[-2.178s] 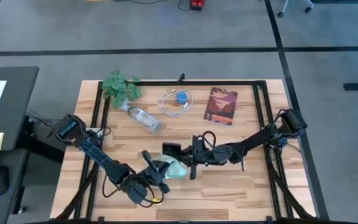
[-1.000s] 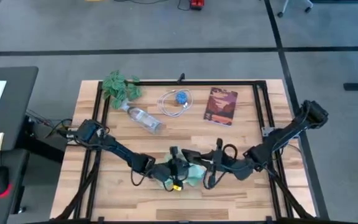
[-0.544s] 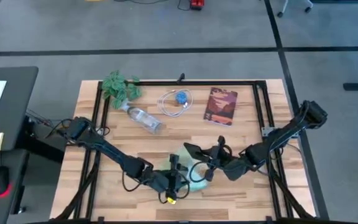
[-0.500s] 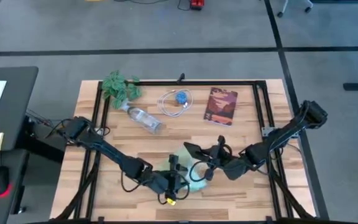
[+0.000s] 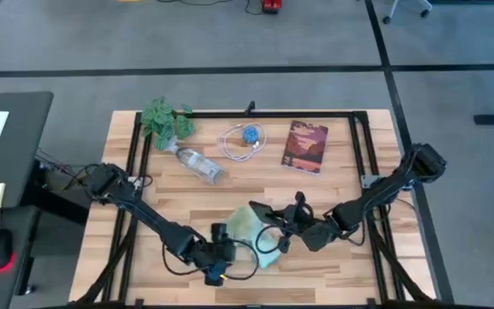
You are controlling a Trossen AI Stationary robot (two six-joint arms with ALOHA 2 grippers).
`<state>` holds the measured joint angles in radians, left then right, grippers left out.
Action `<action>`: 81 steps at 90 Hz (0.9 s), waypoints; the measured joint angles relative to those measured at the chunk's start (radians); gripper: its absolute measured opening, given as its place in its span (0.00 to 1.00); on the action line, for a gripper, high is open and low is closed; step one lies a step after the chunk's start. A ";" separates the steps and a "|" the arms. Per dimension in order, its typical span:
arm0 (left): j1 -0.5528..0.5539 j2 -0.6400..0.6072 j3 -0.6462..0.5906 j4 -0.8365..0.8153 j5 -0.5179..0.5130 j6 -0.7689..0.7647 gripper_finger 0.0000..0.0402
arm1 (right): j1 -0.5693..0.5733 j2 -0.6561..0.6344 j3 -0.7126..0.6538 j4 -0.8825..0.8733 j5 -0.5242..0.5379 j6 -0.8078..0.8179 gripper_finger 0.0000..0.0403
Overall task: Apply microfiber cloth
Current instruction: Wipe the back and front of the black cellphone with the green microfiber cloth
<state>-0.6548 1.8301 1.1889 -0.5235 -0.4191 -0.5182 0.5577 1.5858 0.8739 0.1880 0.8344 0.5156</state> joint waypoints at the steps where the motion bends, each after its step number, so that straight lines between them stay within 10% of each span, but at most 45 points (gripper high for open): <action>1: -0.006 0.000 0.000 -0.020 -0.012 -0.012 0.64 | -0.001 0.003 0.000 0.005 -0.001 0.000 0.05; 31: -0.147 -0.006 0.000 -0.037 -0.628 -0.362 0.64 | -0.004 0.074 0.032 0.394 -0.019 -0.186 0.04; 55: -0.126 -0.007 0.000 0.017 -0.751 -0.365 0.64 | -0.003 0.319 0.151 0.324 0.078 -0.142 0.04; 81: -0.124 -0.007 0.000 0.014 -0.770 -0.341 0.64 | -0.010 0.366 0.396 -0.266 0.161 -0.125 0.04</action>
<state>-0.7792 1.8233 1.1885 -0.5095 -1.1895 -0.8589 0.5480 1.9518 1.2700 -0.0783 0.9954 0.3902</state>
